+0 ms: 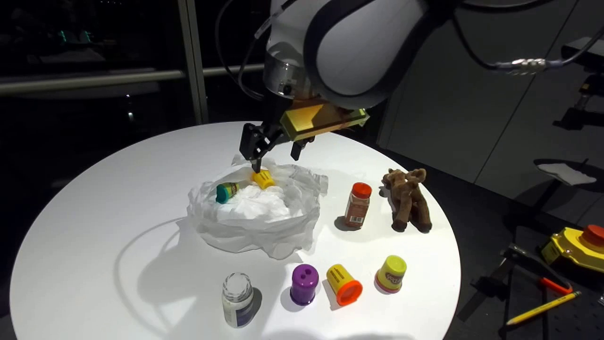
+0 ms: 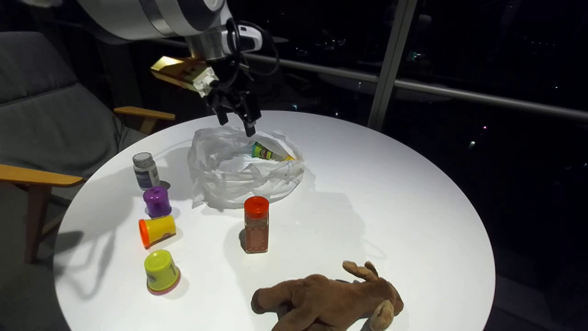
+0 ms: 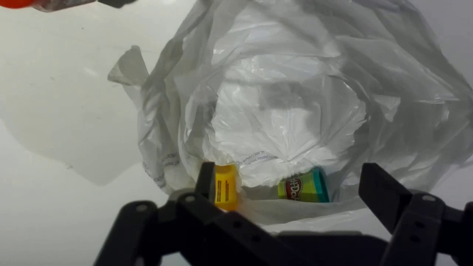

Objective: Remove the deer toy and containers from the white plastic bag and place them on the table

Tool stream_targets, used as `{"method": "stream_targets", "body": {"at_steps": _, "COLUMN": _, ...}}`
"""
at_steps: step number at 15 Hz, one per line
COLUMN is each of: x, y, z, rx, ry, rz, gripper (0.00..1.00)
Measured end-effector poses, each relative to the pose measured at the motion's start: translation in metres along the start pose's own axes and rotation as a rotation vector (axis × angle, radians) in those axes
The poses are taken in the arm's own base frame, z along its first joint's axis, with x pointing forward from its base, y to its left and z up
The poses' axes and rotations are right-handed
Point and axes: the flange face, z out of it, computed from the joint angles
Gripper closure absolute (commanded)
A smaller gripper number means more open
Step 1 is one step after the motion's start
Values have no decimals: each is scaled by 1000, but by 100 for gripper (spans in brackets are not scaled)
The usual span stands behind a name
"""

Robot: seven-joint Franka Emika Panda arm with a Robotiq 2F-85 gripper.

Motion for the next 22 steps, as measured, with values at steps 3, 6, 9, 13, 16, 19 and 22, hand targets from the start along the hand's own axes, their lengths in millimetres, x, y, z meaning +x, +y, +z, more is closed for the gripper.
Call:
{"method": "stream_targets", "body": {"at_steps": 3, "x": 23, "y": 9, "z": 41, "rx": -12, "ry": -55, "rz": 14, "gripper": 0}}
{"method": "stream_targets", "body": {"at_steps": 6, "x": 46, "y": 21, "z": 80, "rx": -23, "ry": -98, "rz": 38, "gripper": 0}}
{"method": "stream_targets", "body": {"at_steps": 9, "x": 67, "y": 28, "z": 109, "rx": -31, "ry": -118, "rz": 68, "gripper": 0}}
{"method": "stream_targets", "body": {"at_steps": 13, "x": 88, "y": 27, "z": 134, "rx": -39, "ry": -102, "rz": 101, "gripper": 0}}
{"method": "stream_targets", "body": {"at_steps": 16, "x": 98, "y": 27, "z": 151, "rx": -58, "ry": -89, "rz": 117, "gripper": 11}}
{"method": "stream_targets", "body": {"at_steps": 19, "x": 104, "y": 28, "z": 166, "rx": -84, "ry": -85, "rz": 121, "gripper": 42}}
{"method": "stream_targets", "body": {"at_steps": 22, "x": 111, "y": 27, "z": 170, "rx": -99, "ry": -70, "rz": 127, "gripper": 65}}
